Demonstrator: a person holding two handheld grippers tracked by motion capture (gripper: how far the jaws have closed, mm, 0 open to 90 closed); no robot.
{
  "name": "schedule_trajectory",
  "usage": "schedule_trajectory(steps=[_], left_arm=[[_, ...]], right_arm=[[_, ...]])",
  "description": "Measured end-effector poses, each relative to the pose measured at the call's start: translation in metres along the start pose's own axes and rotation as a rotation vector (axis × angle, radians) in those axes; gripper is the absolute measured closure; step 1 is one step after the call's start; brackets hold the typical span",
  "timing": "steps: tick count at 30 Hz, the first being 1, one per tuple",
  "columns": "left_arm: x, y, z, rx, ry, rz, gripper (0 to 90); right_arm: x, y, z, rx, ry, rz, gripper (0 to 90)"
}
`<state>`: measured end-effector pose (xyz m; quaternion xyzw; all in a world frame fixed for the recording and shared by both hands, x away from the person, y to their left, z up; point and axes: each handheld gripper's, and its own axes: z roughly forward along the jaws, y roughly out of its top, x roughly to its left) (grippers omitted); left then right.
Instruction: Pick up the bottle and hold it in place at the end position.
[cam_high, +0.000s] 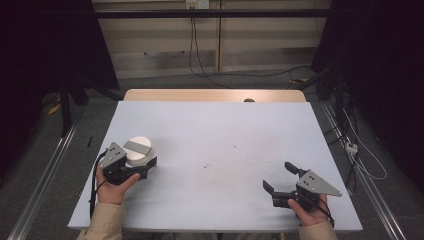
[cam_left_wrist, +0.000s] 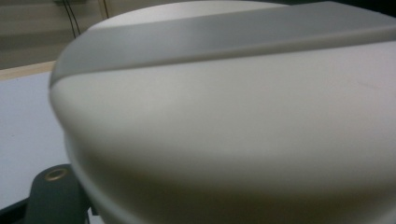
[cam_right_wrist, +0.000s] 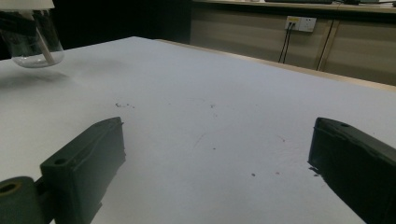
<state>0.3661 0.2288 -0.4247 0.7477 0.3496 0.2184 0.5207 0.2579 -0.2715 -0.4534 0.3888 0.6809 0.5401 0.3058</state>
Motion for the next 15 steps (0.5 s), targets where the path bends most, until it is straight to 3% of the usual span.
schedule_trajectory(steps=[15], left_arm=[[-0.01,0.009,0.017,0.01,-0.039,0.023,18.4]], right_arm=[[-0.001,0.0,0.001,-0.002,-0.005,0.004,3.2]])
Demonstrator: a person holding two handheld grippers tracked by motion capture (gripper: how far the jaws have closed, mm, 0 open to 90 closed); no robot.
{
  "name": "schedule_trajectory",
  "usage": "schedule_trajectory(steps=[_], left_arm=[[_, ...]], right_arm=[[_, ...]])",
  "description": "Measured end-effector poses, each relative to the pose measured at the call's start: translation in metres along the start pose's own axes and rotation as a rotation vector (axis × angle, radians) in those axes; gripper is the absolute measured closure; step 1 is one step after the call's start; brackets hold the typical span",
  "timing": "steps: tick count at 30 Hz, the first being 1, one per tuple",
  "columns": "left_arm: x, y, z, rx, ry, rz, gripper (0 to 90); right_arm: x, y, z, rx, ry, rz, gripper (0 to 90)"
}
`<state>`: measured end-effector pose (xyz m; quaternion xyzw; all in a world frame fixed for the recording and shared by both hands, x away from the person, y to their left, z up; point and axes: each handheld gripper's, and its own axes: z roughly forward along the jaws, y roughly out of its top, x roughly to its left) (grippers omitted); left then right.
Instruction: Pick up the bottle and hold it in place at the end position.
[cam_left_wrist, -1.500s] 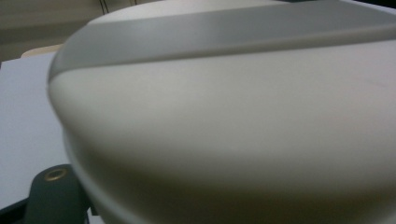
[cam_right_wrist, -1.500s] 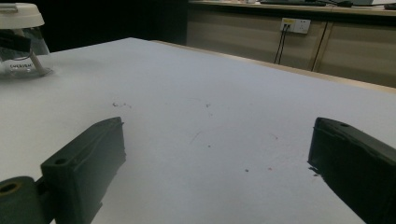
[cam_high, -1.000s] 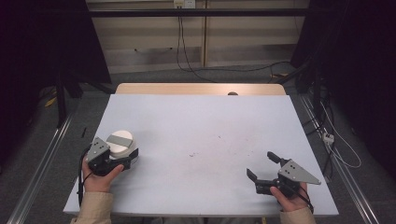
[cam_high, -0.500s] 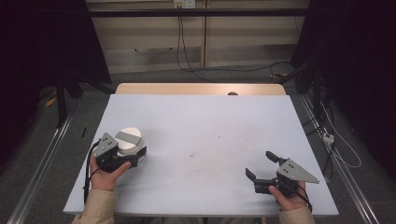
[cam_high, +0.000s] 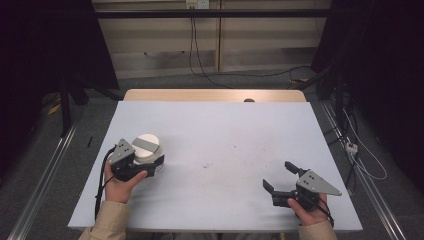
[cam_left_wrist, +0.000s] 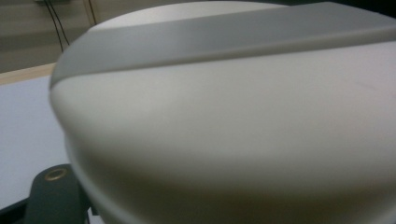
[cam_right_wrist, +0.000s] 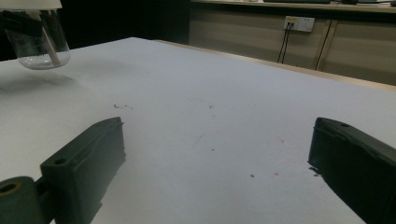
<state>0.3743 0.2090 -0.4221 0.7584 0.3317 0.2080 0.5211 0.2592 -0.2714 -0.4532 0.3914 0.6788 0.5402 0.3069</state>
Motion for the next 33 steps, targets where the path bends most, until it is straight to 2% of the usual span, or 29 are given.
schedule_trajectory(steps=[10,11,16,33], left_arm=[[-0.004,0.004,0.011,0.004,-0.019,-0.002,18.4],[-0.003,0.005,0.012,0.011,-0.018,0.013,18.4],[-0.007,0.008,0.018,0.015,-0.031,0.01,18.4],[-0.014,0.017,0.037,0.026,-0.05,0.041,18.4]], right_arm=[[-0.001,0.0,0.0,0.002,-0.004,0.001,3.2],[-0.001,0.0,0.0,0.002,-0.004,0.003,3.3],[-0.001,0.0,0.001,0.001,-0.009,0.006,3.3],[-0.002,0.0,0.002,0.001,-0.009,0.004,3.3]])
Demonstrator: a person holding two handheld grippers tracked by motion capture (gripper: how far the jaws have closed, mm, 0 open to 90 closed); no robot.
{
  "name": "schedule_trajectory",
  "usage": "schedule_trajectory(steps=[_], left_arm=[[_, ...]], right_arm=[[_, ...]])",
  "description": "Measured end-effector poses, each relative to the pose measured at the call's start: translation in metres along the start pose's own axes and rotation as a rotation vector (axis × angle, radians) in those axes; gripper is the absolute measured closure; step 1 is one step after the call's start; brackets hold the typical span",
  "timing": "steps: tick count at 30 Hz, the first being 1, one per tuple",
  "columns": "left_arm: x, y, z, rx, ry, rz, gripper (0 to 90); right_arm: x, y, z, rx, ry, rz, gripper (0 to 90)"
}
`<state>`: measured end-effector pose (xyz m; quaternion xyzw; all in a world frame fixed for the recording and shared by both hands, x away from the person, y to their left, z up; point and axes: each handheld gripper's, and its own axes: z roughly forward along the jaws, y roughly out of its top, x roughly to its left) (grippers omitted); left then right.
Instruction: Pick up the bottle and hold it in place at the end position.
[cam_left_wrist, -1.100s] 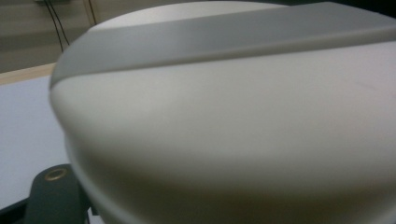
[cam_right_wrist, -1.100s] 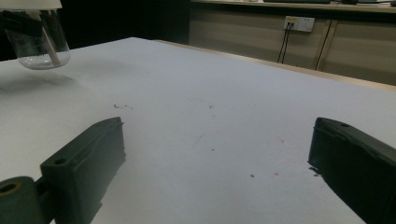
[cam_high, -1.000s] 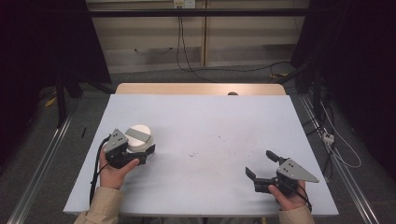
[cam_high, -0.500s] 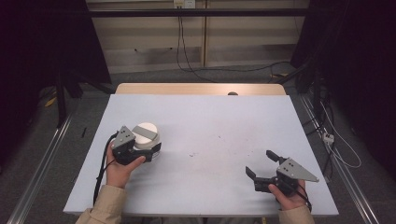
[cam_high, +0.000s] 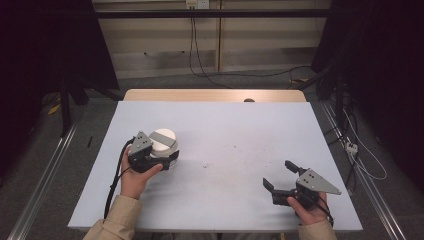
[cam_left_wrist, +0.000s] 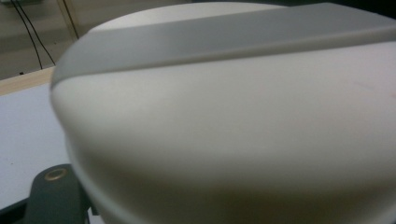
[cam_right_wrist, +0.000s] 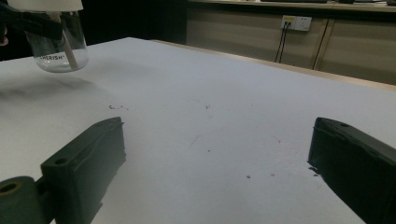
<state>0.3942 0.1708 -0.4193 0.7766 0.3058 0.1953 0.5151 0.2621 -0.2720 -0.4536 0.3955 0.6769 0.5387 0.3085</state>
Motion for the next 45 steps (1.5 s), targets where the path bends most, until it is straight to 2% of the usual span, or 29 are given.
schedule_trajectory(steps=[16,27,29,33,37,39,45], left_arm=[[-0.008,0.007,0.018,0.001,-0.033,0.01,18.4],[-0.01,0.012,0.029,0.011,-0.042,0.03,18.4],[-0.011,0.012,0.03,0.01,-0.045,0.021,18.4],[-0.014,0.015,0.037,0.013,-0.049,0.036,18.4],[-0.015,0.015,0.043,0.011,-0.055,0.028,18.4],[-0.015,0.016,0.045,0.022,-0.054,0.034,18.4],[-0.018,0.021,0.052,0.015,-0.061,0.048,18.4]], right_arm=[[-0.001,0.0,0.001,0.004,0.001,-0.004,3.4],[-0.003,0.0,0.001,0.002,-0.003,-0.001,3.4],[-0.003,0.0,0.002,0.001,-0.004,-0.001,3.4],[-0.003,0.0,0.002,0.004,-0.003,-0.001,3.4],[-0.004,0.0,0.001,0.003,-0.004,0.0,3.4],[-0.005,0.0,0.002,0.002,-0.006,0.0,3.4],[-0.007,0.0,0.002,0.001,-0.011,0.006,3.2]])
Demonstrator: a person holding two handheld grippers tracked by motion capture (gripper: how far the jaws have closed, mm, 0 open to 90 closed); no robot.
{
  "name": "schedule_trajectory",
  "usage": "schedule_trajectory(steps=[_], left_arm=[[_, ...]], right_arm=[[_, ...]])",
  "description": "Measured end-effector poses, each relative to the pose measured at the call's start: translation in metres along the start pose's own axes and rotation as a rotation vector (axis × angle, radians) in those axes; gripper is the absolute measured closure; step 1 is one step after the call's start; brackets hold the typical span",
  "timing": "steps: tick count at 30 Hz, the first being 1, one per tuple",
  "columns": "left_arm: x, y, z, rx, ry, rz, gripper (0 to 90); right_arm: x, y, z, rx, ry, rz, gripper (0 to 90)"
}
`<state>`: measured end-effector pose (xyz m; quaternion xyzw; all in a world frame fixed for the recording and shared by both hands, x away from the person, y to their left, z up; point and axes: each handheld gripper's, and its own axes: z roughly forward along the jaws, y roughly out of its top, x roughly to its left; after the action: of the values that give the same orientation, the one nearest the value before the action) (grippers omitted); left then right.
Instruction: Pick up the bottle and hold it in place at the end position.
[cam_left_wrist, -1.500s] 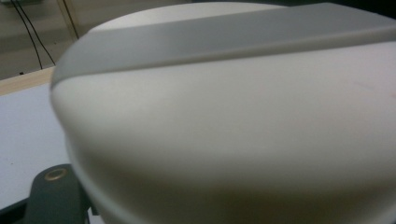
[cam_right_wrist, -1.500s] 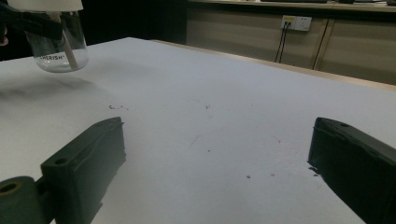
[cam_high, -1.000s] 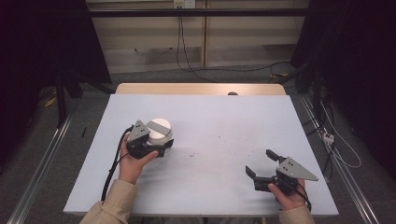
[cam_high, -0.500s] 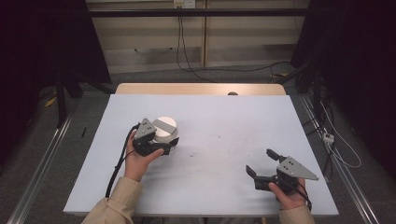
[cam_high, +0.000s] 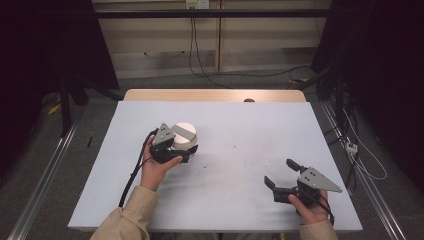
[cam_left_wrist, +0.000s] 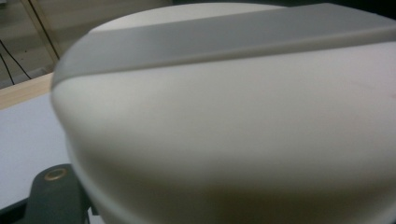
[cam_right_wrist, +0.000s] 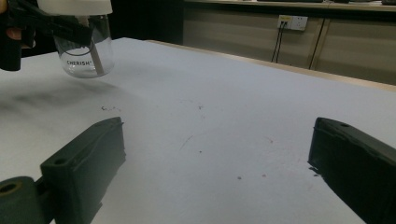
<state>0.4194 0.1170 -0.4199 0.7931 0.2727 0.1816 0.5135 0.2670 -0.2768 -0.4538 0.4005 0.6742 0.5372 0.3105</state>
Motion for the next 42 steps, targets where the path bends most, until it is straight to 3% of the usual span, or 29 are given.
schedule_trajectory(steps=[13,42], left_arm=[[-0.004,0.004,0.01,-0.002,-0.016,-0.003,18.4],[-0.012,0.009,0.05,-0.001,-0.038,0.009,18.4]], right_arm=[[-0.003,0.0,-0.001,-0.008,-0.008,0.009,3.2],[-0.006,0.001,-0.005,-0.024,-0.01,0.026,3.3]])
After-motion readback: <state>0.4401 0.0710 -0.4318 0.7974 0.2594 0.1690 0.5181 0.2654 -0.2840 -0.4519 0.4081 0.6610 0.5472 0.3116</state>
